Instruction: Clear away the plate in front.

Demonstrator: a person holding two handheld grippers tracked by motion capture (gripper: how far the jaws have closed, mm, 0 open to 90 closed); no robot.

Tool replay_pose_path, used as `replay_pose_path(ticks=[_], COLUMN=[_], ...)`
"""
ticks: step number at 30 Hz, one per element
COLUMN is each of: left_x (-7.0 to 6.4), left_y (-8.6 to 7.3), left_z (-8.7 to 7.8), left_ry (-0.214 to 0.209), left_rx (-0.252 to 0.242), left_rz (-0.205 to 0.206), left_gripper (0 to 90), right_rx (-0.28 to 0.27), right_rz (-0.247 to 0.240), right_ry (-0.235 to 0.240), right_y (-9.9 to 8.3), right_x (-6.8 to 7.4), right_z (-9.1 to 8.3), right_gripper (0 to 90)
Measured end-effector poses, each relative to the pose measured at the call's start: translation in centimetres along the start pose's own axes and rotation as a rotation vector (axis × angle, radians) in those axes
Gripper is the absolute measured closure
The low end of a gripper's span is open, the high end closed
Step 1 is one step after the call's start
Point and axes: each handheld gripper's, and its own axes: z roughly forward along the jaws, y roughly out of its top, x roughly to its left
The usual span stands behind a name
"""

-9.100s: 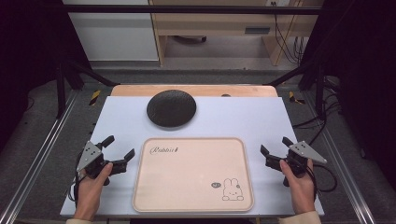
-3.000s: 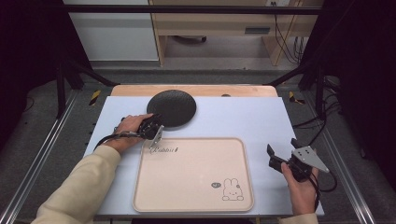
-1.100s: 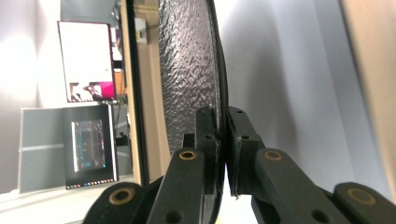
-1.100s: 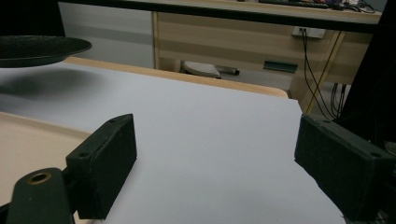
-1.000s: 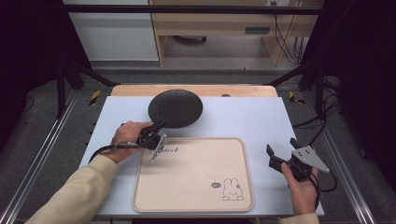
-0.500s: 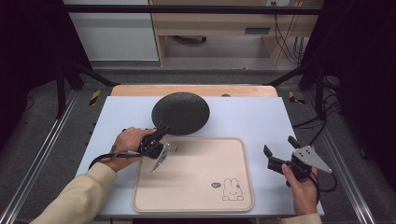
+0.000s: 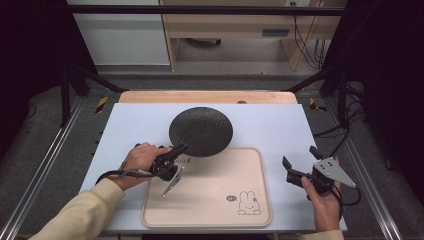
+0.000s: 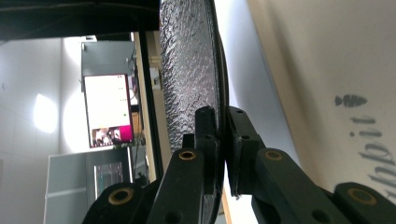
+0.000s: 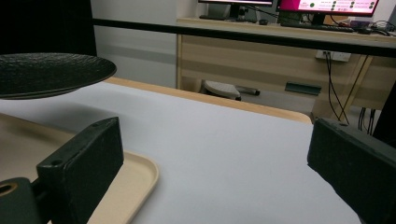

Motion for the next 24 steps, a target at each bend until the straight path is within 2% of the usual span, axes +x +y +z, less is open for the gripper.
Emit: replay_pose_path(ticks=[10, 18, 24], left_x=[-1.0, -1.4, -1.9], left_y=[0.6, 0.9, 1.2], left_z=[-0.8, -1.3, -1.6], left_ry=[0.010, 0.009, 0.012], left_rx=[-0.069, -0.098, -0.123], left_rz=[0.027, 0.048, 0.047], left_gripper=[83.5, 83.5, 83.2], right_rx=[0.015, 0.015, 0.017], right_rz=[-0.025, -0.033, -0.040], right_ry=[-0.011, -0.019, -0.025], right_y=[-0.2, -0.3, -0.3], right_x=[0.3, 0.3, 0.2], right_z=[0.2, 0.1, 0.0], right_gripper=[4.3, 4.5, 4.7])
